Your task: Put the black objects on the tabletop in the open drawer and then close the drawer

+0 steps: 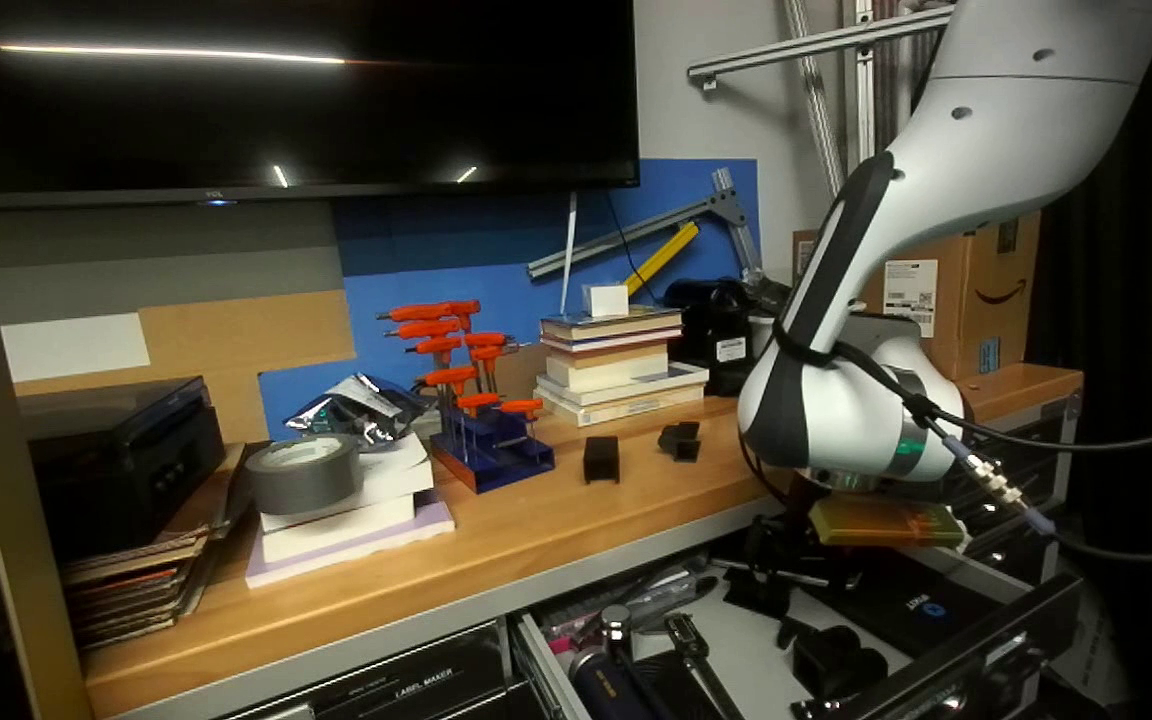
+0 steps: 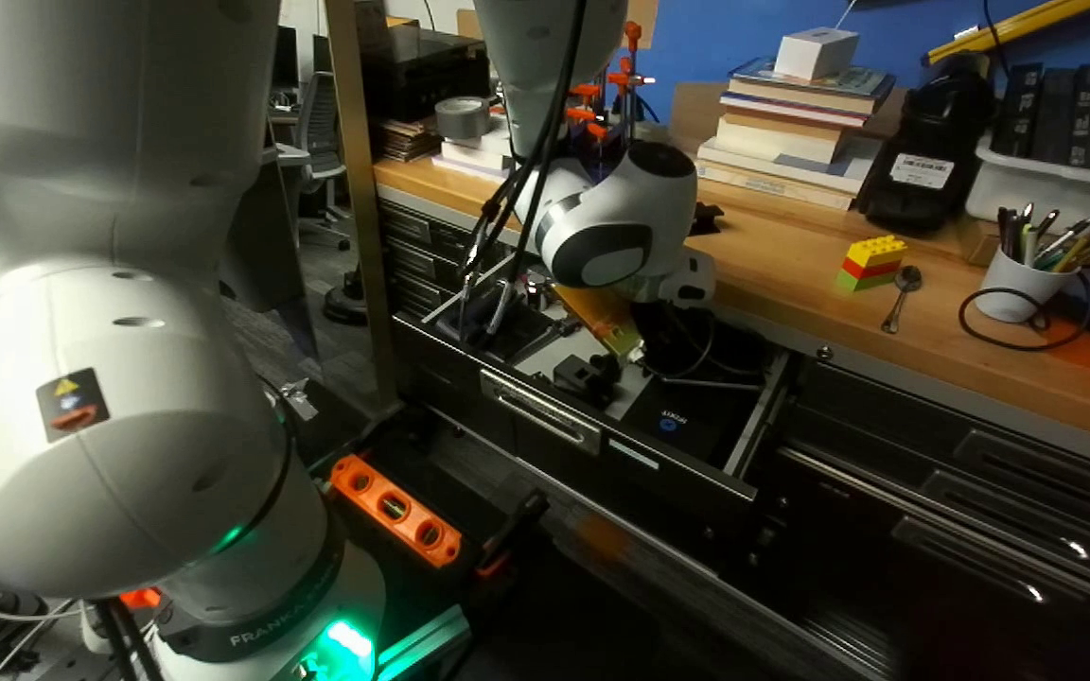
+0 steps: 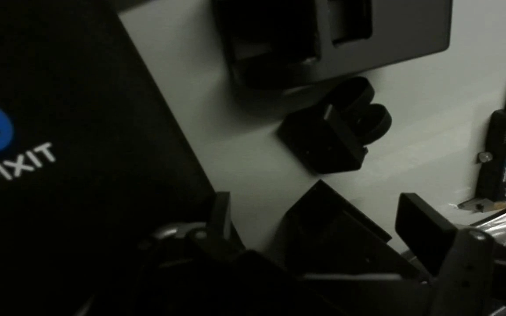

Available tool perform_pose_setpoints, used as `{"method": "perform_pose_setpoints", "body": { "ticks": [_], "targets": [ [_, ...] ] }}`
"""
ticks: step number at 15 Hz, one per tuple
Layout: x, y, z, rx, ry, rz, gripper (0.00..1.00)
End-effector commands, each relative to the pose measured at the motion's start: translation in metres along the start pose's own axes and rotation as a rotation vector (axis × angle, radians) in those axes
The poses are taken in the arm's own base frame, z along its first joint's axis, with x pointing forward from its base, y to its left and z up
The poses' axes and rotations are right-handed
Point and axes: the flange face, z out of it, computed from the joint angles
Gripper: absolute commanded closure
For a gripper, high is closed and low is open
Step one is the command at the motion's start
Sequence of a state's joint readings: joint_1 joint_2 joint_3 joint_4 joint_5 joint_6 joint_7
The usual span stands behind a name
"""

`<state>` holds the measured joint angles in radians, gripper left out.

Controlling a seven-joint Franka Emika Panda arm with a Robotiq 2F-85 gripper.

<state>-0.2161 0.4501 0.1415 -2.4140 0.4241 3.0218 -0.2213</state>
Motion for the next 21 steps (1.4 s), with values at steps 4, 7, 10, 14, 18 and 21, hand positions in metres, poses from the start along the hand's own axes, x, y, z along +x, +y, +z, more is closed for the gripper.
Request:
{"method": "perform_pose_setpoints", "body": {
  "ticks": [4,7,10,14,18,21],
  "targets": [
    [0.011,-0.016,-0.063,-0.028,0.033,-0.049,0.00],
    [0.021,-0.028,-0.098,-0.052,0.015,-0.068,0.00],
    [0.032,-0.048,-0.132,-0.076,-0.026,-0.088,0.00],
    [0.052,-0.081,-0.166,-0.084,-0.045,-0.055,0.00],
    [0.077,-0.110,-0.178,-0.107,-0.024,0.036,0.00],
    [0.101,-0.126,-0.175,-0.106,0.021,0.150,0.00]
  ]
}}
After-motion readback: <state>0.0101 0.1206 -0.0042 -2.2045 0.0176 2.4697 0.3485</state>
